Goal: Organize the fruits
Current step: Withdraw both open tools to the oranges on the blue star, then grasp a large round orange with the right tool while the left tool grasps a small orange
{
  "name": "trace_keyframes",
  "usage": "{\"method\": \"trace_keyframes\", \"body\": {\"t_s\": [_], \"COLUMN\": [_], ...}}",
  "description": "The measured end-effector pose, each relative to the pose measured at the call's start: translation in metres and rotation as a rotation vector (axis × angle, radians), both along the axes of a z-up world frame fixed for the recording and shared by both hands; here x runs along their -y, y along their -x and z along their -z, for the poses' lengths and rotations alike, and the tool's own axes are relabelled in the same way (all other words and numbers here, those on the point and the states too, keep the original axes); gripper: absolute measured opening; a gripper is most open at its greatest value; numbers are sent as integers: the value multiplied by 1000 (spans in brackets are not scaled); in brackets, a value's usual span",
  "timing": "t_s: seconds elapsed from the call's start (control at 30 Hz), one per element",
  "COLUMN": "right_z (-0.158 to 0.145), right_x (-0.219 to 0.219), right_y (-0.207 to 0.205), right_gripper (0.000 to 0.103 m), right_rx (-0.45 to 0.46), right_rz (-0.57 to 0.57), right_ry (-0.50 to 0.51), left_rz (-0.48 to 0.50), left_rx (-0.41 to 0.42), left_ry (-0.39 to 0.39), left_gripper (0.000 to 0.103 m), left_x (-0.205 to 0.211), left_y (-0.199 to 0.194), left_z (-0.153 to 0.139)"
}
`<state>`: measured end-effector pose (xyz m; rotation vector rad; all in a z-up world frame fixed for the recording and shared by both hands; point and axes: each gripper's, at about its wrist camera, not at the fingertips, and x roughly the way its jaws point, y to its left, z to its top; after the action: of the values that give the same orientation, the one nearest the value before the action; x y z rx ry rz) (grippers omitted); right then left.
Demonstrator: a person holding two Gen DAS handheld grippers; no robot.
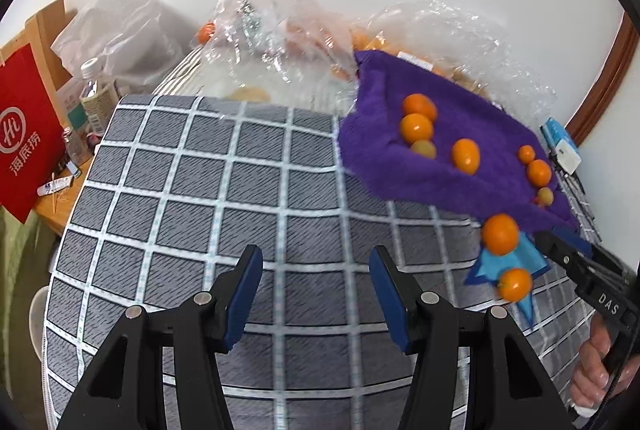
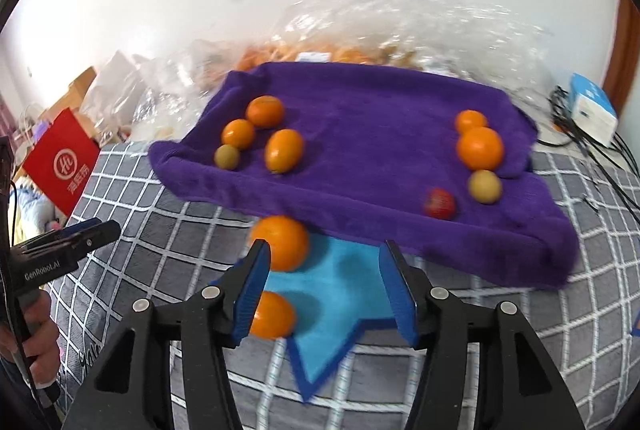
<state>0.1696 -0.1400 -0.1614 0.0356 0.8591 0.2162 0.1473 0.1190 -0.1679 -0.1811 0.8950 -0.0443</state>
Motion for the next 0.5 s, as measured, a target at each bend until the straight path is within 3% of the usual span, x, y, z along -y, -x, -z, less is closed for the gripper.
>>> {"method": "trace_keyframes", "body": {"t_s": [0.2, 0.33, 0.5], "right_z": [16, 27, 37], "right_x": [-27, -37, -45], "right_y": [-15, -22, -29], "right_gripper": [56, 56, 56], "right_rx": [-32, -57, -61], "right_rz": [-33, -43, -51], "right_ry": [40, 59, 85], "left_rz": [14, 51, 67], "left_rx": [-3, -23, -4], "left_ry": [15, 141, 124], "left_gripper": [53, 53, 54], "left_x": [-8, -21, -24], "left_y": [2, 2, 7], "left_z": [12, 21, 22]}}
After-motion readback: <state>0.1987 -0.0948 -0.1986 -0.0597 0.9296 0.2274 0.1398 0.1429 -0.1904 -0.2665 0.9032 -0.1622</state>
